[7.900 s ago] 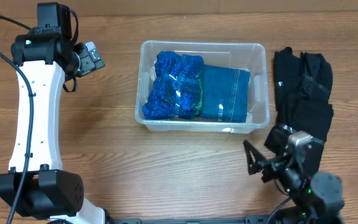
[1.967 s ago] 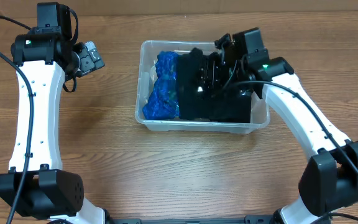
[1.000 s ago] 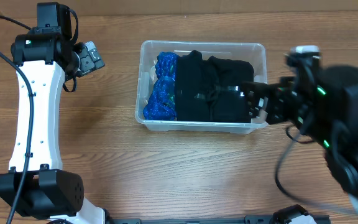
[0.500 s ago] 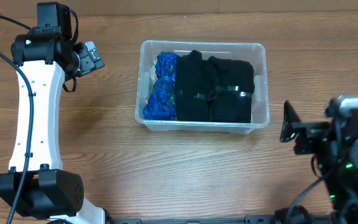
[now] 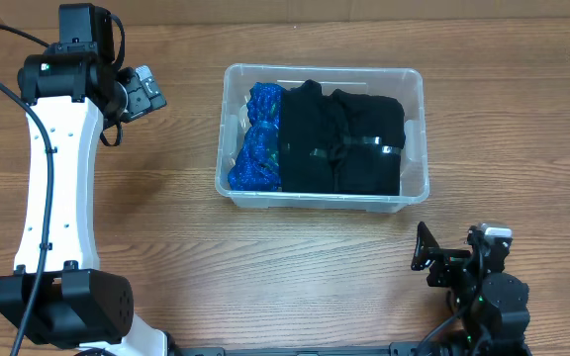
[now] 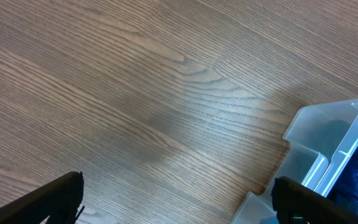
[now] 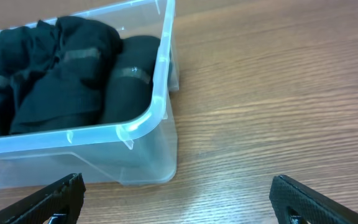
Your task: Pack container
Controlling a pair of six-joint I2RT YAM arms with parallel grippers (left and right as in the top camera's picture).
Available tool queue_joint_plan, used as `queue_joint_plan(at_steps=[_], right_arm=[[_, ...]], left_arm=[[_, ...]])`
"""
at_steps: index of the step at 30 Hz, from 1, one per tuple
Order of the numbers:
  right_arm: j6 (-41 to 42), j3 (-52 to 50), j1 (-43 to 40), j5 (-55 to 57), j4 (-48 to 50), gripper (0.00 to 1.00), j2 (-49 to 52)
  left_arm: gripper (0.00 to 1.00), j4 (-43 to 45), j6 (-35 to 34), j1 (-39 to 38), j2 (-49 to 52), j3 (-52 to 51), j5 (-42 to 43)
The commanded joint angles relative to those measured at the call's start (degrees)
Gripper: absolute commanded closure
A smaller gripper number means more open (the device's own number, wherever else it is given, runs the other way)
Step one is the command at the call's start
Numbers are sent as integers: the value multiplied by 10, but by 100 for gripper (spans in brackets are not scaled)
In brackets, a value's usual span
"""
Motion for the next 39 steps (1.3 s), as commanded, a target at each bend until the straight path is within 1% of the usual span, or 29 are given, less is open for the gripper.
queue_joint_plan(at_steps=[1, 4, 30, 33, 35, 36, 37, 38, 39], right_arm=[[14, -37, -3, -3, 16, 0, -20], [14, -60, -3, -3, 16, 0, -22], [14, -61, -3, -3, 18, 0, -22], [14, -61, -3, -3, 18, 0, -22], [14, -61, -3, -3, 18, 0, -22], [14, -61, -3, -3, 18, 0, -22], [14, -61, -3, -3, 18, 0, -22], [14, -61, -3, -3, 18, 0, -22], [14, -61, -3, -3, 18, 0, -22]], left_arm=[[0, 1, 11, -1, 0, 3, -7], [0, 1, 11, -1, 0, 3, -7], [0, 1, 11, -1, 1, 3, -7], [0, 1, 11, -24, -38, -1, -10], [0, 1, 11, -58, -103, -26, -9], [0, 9, 17, -76, -141, -46, -23], [0, 25, 29, -89, -179, -71, -55], [0, 46, 30, -97, -227, -110, -81], [0, 81, 35, -98, -283, -163, -81]])
